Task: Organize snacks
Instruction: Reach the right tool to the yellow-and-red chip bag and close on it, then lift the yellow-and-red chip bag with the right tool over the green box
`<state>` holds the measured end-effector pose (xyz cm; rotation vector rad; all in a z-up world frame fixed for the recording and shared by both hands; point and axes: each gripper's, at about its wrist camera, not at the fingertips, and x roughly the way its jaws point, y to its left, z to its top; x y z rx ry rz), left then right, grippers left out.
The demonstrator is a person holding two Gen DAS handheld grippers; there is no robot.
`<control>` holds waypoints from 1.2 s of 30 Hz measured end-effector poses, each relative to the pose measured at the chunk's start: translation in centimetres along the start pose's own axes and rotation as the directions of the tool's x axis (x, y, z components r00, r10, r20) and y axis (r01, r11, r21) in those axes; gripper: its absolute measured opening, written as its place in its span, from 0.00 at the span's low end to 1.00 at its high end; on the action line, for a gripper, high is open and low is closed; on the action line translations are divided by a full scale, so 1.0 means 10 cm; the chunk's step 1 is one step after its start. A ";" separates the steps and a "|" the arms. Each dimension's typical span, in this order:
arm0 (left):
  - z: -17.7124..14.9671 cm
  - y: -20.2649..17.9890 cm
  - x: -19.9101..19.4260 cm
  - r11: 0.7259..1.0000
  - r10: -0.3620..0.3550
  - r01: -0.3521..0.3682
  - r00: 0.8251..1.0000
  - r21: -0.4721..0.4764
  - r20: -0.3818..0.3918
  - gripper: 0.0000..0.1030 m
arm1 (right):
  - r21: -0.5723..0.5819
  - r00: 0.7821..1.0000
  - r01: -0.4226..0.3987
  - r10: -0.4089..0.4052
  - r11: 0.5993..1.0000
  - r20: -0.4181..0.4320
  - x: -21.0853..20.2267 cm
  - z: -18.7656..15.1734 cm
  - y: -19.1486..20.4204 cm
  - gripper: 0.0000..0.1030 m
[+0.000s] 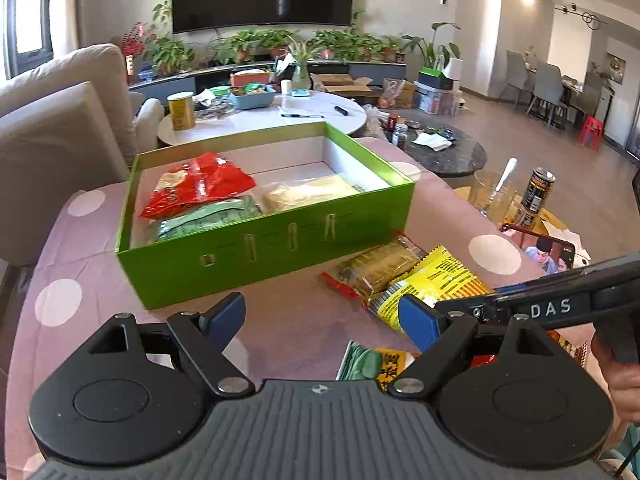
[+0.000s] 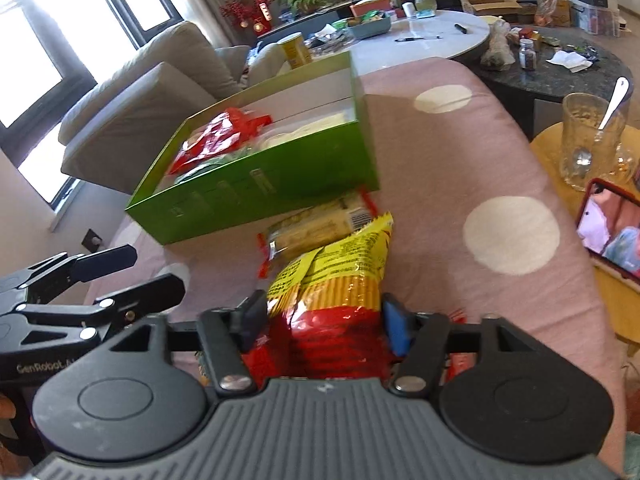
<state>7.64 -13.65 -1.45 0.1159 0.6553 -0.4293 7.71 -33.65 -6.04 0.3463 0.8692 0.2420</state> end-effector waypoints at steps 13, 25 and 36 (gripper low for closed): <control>-0.09 0.33 -0.19 0.996 0.067 -0.067 0.998 -0.056 0.003 0.80 | 0.006 0.994 -0.109 0.109 0.994 -0.007 0.21 0.01 0.46 0.56; -0.19 0.08 -0.01 0.999 -0.044 0.044 0.997 -0.001 -0.066 0.80 | -0.058 1.000 -0.010 0.010 0.998 0.010 0.14 -0.03 0.35 0.54; -0.23 -0.04 0.09 0.995 -0.103 0.104 0.990 0.006 -0.095 0.80 | 0.011 1.000 -0.022 0.022 1.000 0.015 0.10 0.00 0.19 0.51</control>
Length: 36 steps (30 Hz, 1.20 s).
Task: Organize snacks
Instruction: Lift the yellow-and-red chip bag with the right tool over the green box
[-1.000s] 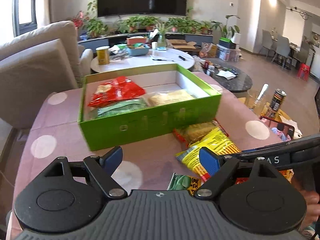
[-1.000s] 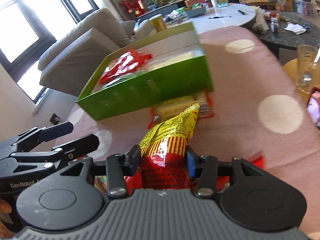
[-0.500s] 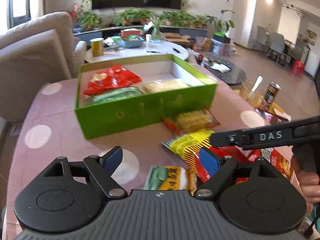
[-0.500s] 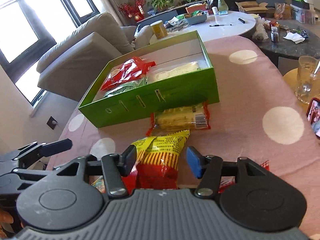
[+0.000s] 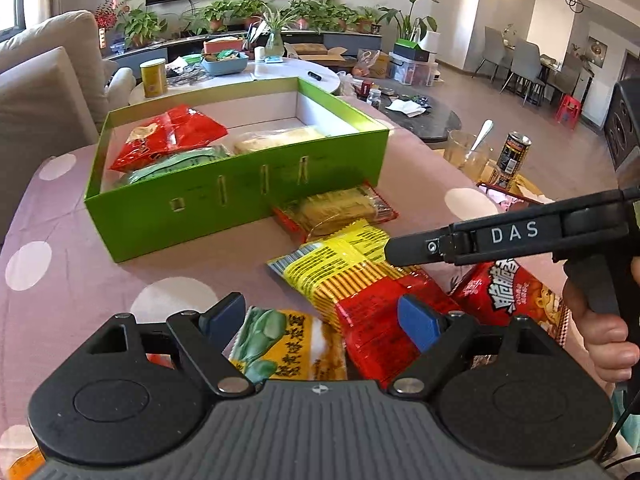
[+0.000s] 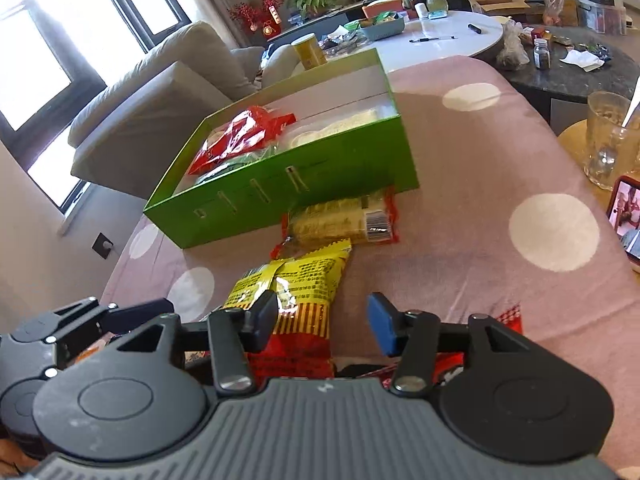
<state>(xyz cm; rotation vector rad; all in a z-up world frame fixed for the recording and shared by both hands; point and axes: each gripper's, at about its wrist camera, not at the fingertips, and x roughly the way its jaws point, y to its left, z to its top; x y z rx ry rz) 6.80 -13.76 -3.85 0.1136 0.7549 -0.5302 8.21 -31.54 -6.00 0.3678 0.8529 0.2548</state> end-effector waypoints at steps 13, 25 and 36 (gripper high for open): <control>0.02 -0.09 0.26 0.990 -0.136 0.133 0.988 -0.040 -0.072 0.69 | -0.007 0.996 -0.069 0.069 0.998 -0.060 0.09 -0.04 0.03 0.51; 0.08 -0.22 0.08 0.993 -0.114 0.114 0.993 0.042 0.001 0.62 | -0.016 0.993 -0.106 0.105 0.994 -0.056 0.04 -0.03 0.10 0.51; 0.38 -0.26 -0.21 0.992 -0.074 0.061 0.990 0.108 0.119 0.62 | -0.072 0.987 -0.139 0.144 0.988 0.065 -0.26 0.22 0.26 0.51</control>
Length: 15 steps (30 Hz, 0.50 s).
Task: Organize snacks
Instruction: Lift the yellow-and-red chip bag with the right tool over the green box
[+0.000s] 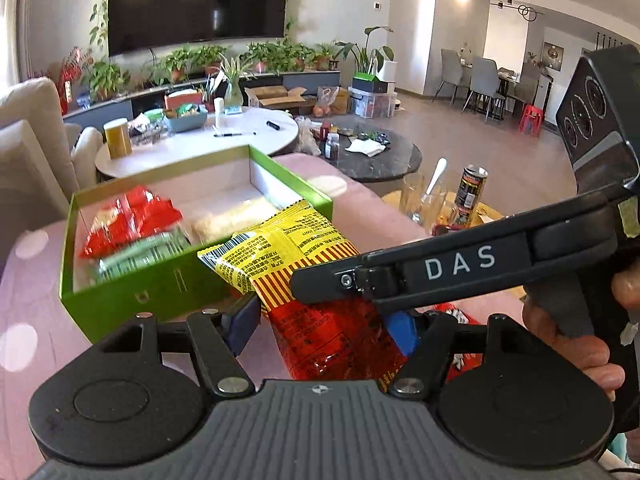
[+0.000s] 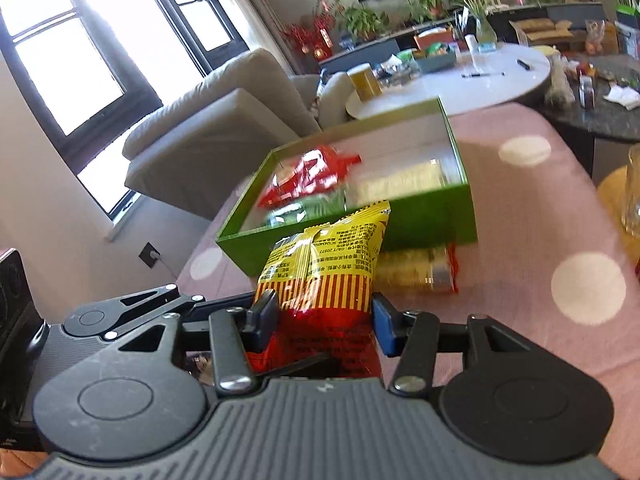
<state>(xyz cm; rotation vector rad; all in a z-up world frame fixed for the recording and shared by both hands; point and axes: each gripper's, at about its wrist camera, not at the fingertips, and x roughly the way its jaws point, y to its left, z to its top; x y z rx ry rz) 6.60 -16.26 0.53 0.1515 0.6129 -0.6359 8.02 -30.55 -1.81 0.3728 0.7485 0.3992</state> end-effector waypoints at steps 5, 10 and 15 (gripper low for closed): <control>0.16 0.07 0.08 1.000 0.015 -0.015 0.999 0.003 0.029 0.62 | -0.016 1.000 0.007 -0.007 1.000 0.022 0.06 0.15 0.02 0.51; 0.30 0.15 0.21 1.000 0.016 -0.017 0.998 0.004 0.053 0.62 | -0.031 0.999 0.025 -0.024 0.999 0.035 0.15 0.34 0.01 0.51; 0.44 0.21 0.36 1.000 0.029 -0.029 0.998 0.011 0.051 0.62 | -0.027 0.999 0.016 -0.015 1.000 0.044 0.26 0.48 -0.05 0.51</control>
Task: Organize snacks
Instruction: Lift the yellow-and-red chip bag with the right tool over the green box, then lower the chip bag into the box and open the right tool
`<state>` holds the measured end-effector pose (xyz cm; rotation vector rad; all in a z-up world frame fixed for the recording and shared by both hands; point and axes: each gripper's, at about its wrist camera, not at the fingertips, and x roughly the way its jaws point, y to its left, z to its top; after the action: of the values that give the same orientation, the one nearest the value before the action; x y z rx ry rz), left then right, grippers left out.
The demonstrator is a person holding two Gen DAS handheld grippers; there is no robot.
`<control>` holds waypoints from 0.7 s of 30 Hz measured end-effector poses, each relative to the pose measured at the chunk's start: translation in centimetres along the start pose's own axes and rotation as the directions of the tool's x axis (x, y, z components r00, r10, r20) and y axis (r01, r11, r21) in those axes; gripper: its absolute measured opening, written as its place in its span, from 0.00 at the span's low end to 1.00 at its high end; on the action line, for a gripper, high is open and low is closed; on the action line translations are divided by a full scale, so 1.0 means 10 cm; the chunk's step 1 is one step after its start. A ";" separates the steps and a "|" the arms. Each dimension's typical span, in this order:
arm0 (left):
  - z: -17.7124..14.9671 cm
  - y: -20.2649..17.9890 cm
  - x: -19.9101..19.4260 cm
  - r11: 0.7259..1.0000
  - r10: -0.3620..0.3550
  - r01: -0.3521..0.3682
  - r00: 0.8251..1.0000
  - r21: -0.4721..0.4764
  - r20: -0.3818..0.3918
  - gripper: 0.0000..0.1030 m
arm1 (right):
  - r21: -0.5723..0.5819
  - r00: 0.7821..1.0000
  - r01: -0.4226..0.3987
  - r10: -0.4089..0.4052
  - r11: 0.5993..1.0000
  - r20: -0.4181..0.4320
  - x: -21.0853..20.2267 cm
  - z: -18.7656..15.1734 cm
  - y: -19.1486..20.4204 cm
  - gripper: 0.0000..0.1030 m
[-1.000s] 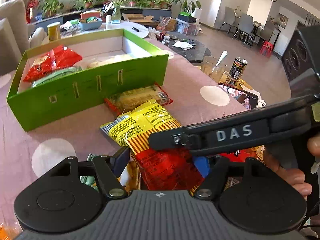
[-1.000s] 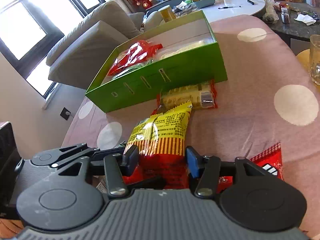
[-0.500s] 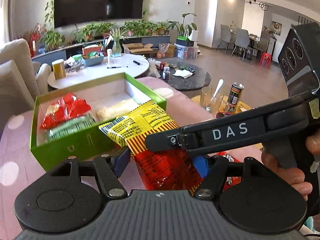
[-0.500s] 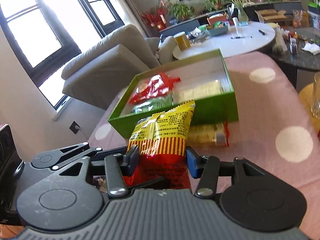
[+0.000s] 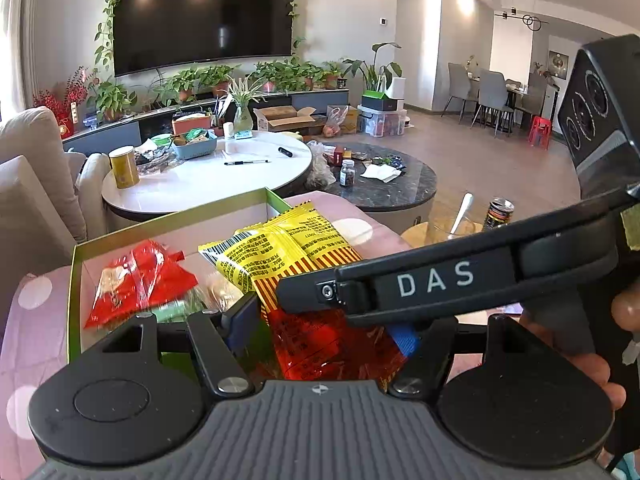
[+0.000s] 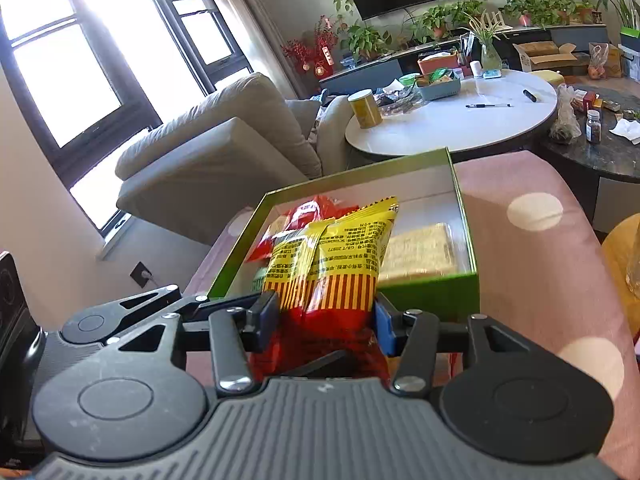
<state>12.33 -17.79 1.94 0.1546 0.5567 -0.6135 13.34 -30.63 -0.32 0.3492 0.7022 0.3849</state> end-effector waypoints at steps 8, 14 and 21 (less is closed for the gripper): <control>0.17 0.13 0.28 1.000 0.011 -0.011 1.000 0.014 -0.005 0.62 | 0.030 1.000 -0.016 0.016 0.999 0.011 0.20 0.19 -0.16 0.51; 0.29 0.24 0.55 0.999 0.028 -0.028 0.999 0.032 -0.016 0.63 | 0.049 1.000 -0.013 0.012 0.999 0.016 0.40 0.34 -0.27 0.51; 0.34 0.37 0.81 0.998 0.039 -0.038 0.999 0.045 -0.026 0.63 | 0.080 1.000 -0.017 0.017 0.997 0.007 0.61 0.46 -0.43 0.51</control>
<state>21.51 -19.88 0.33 0.2153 0.5652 -0.5872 21.68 -32.48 -2.31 0.4325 0.7100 0.3720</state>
